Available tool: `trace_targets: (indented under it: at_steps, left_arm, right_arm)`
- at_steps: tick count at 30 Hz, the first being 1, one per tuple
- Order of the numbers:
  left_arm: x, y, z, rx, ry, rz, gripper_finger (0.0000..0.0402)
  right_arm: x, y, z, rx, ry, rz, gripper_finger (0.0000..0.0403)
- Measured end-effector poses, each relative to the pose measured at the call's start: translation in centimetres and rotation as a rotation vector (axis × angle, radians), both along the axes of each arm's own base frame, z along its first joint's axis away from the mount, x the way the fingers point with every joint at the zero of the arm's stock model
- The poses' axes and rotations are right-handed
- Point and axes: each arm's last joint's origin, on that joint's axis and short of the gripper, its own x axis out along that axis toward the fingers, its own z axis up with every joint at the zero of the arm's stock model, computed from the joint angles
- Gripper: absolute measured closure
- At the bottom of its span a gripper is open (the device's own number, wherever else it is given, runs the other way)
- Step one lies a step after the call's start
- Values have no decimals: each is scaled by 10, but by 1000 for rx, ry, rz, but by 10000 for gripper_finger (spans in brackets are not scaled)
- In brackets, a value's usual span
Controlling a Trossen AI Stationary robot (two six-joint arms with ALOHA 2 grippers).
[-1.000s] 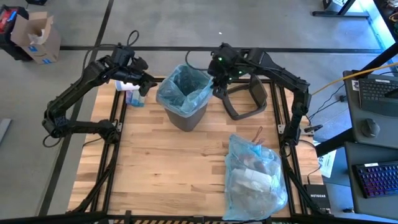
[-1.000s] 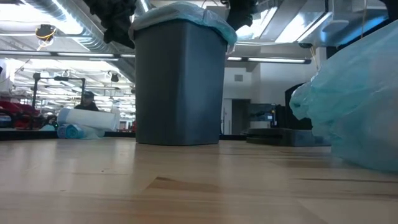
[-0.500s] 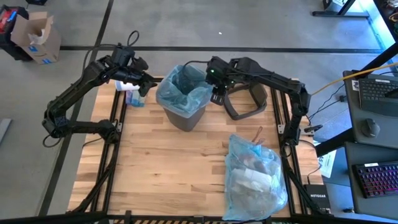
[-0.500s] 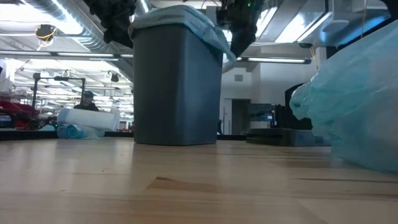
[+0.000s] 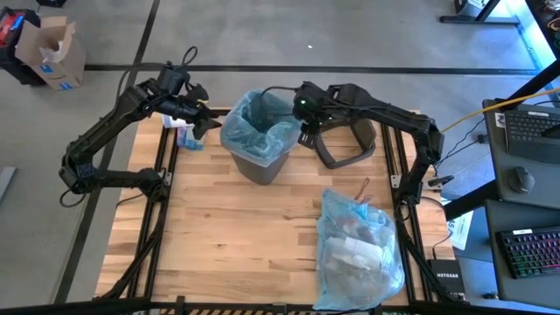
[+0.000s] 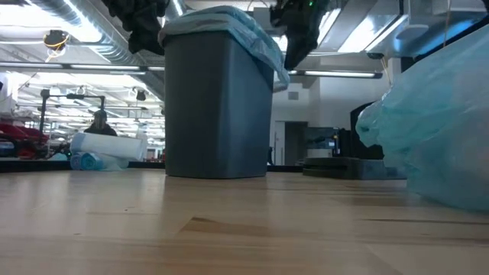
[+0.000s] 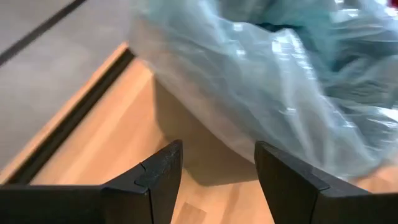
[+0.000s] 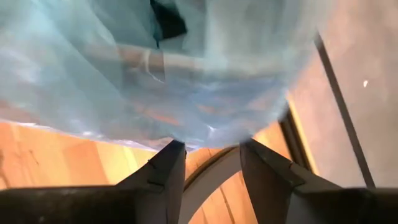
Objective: Pick and place trash into bin
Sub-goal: Insert the new empty trash bag into the trash bin, then put the trash cover into the trash bin
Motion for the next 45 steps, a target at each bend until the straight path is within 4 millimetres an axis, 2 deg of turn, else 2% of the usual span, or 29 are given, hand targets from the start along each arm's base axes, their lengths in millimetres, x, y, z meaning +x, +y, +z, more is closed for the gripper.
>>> trace_targets:
  at_steps: [3,8,16,21,25,29,32,35,40,45]
  left_arm:
    - [2,-4,-2,-24,7,-21,208]
    - [10,-6,-18,-43,15,-50,208]
    - [19,-10,-49,-135,39,-39,208]
    - [27,-16,-54,-148,29,-42,208]
    - [31,-19,-53,-116,40,-17,208]
    - [30,-23,-50,-72,52,22,208]
    - [24,-26,-45,-40,45,57,208]
    - [18,-30,-39,-21,20,64,208]
    - [11,-35,-32,26,-1,68,208]
    - [7,-38,-29,56,-10,58,208]
  right_arm:
    - [-7,3,12,-13,-46,-3,260]
    - [-5,3,16,2,-101,19,260]
    - [11,-5,-5,-71,-158,85,260]
    - [13,-13,-19,-137,-144,116,260]
    - [11,-19,-15,-154,-150,101,260]
    - [1,-15,4,-170,-102,71,260]
    - [-15,-9,29,-130,-59,-3,260]
    - [-30,-5,41,-97,-3,-108,260]
    - [-47,-9,52,-73,55,-237,259]
    - [-68,-34,44,-27,129,-403,222]
